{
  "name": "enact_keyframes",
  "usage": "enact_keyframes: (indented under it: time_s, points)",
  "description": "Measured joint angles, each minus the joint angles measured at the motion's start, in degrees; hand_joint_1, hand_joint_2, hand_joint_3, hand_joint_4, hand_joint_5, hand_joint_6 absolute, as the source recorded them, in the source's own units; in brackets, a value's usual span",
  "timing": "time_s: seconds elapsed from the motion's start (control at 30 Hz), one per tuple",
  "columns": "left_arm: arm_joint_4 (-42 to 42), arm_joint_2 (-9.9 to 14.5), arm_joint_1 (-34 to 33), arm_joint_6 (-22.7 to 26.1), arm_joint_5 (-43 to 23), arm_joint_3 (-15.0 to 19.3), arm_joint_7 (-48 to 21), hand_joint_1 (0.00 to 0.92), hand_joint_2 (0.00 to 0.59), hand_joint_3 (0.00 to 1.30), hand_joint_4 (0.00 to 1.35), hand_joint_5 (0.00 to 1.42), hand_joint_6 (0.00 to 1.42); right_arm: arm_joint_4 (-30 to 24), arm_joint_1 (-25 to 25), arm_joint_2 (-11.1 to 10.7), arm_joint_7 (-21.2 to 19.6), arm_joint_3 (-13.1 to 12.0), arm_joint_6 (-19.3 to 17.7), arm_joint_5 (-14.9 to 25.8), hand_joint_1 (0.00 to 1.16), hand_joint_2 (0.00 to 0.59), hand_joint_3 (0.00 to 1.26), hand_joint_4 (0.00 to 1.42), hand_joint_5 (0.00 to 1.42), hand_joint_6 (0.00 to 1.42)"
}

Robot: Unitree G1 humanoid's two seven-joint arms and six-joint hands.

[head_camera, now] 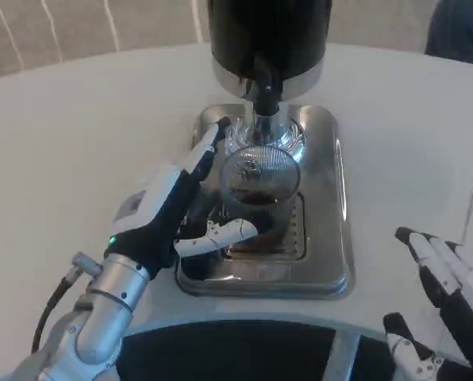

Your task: Grasp the cup under the faucet to collect the drink, then remove the cup.

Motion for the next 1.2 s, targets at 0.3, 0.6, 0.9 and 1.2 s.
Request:
enact_keyframes:
  time_s: [0.3, 0.6, 0.9, 1.2]
  points:
    - [1.67, -0.64, -1.69, -0.2, -0.6, -0.06, -2.0, 0.196, 0.021, 0.0, 0.0, 0.12, 0.17, 0.0, 1.04, 0.14, -0.42, -0.13, -0.26, 0.1, 0.26, 0.55, 0.0, 0.0, 0.0, 0.0]
    - [2.38, -1.31, -2.32, -0.2, -1.15, -0.09, -3.41, 0.183, 0.022, 0.0, 0.0, 0.16, 0.22, 0.0, 1.05, 0.15, -0.42, -0.16, -0.26, 0.2, 0.26, 0.557, 0.0, 0.0, 0.0, 0.0]
    - [3.26, -2.09, -3.42, -0.17, -1.96, -0.18, -3.79, 0.183, 0.022, 0.0, 0.0, 0.21, 0.3, 0.0, 1.65, 0.29, -0.68, -1.39, -0.64, 1.52, 0.26, 0.56, 0.0, 0.0, 0.0, 0.0]
    - [3.87, -2.98, -4.21, -0.1, -2.03, -0.3, -4.19, 0.183, 0.021, 0.0, 0.03, 0.32, 0.4, 0.0, 1.77, 0.36, -0.7, -3.22, -1.47, 2.77, 0.31, 0.568, 0.0, 0.0, 0.0, 0.0]
